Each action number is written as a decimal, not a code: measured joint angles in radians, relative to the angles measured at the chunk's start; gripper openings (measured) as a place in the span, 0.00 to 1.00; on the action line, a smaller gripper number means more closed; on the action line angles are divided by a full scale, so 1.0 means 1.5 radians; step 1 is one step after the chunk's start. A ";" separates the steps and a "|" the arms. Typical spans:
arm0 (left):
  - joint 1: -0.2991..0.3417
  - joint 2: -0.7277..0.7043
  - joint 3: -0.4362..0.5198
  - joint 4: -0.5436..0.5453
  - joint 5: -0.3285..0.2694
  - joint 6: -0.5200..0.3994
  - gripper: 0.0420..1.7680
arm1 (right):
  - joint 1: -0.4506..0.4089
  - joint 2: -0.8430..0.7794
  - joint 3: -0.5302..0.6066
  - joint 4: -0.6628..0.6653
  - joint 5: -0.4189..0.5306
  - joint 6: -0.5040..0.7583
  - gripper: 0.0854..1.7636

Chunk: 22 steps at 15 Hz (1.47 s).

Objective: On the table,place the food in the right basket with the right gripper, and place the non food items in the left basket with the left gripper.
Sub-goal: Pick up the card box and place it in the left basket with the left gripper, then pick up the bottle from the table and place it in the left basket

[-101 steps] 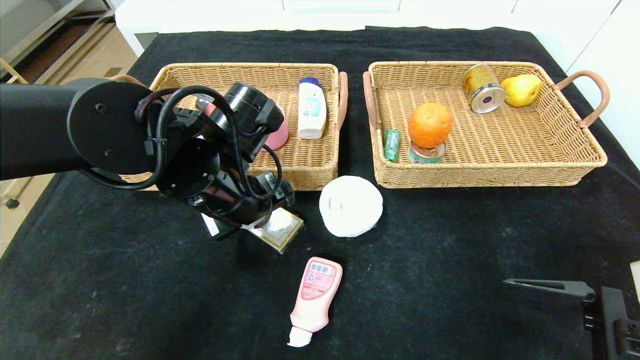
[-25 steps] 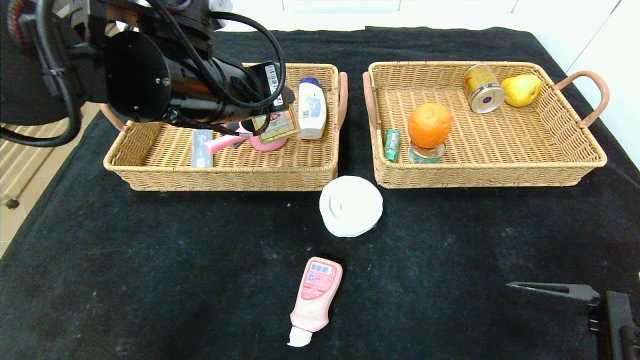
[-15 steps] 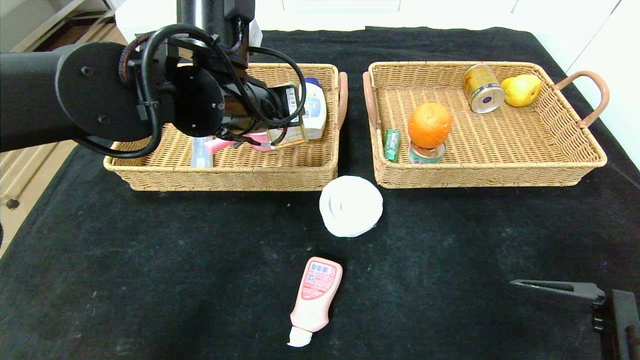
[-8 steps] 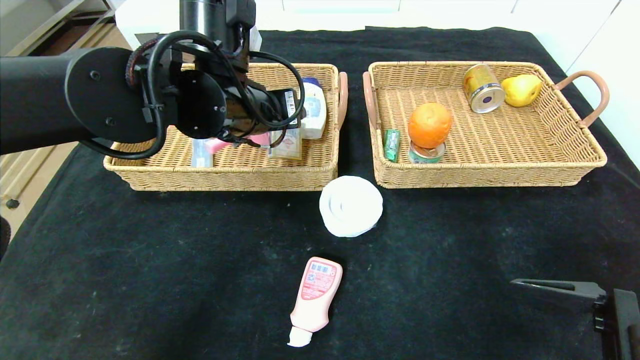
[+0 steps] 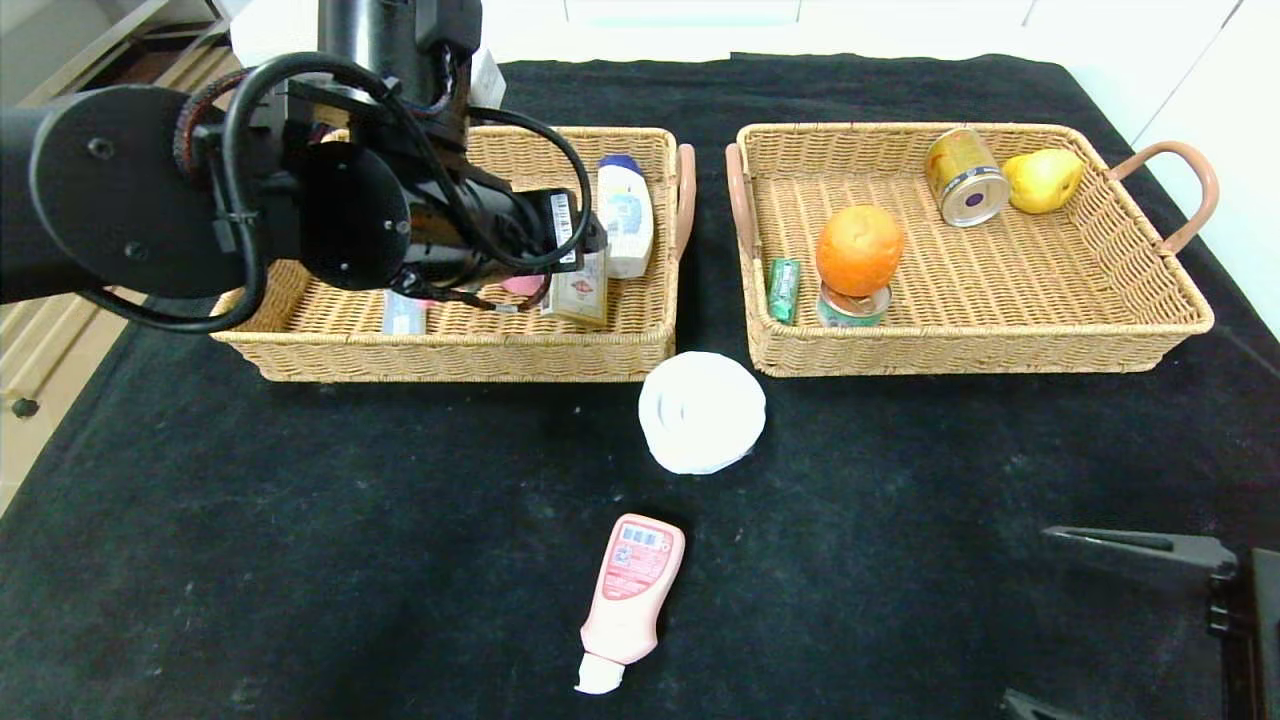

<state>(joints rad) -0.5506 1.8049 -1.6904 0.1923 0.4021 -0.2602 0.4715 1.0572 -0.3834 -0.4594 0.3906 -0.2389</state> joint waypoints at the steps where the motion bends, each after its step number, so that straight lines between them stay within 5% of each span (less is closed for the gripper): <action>1: -0.004 -0.017 0.027 0.000 0.000 0.000 0.91 | -0.011 -0.001 -0.004 0.000 0.001 0.000 0.97; 9: -0.078 -0.145 0.245 0.000 -0.002 0.007 0.95 | -0.055 -0.002 -0.026 -0.003 0.000 0.002 0.97; 13: -0.165 -0.172 0.328 -0.001 -0.002 0.011 0.96 | -0.071 -0.002 -0.035 -0.002 0.000 0.002 0.97; 16: -0.214 -0.158 0.358 -0.001 0.000 0.011 0.96 | -0.073 -0.002 -0.036 -0.001 -0.001 0.002 0.97; 22: -0.240 -0.114 0.374 -0.001 0.020 0.008 0.96 | -0.074 -0.002 -0.037 -0.002 -0.003 0.002 0.97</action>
<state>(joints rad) -0.9100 1.6336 -1.1291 0.1913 0.4328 -0.2487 0.3598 1.0549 -0.4383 -0.4617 0.3868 -0.2357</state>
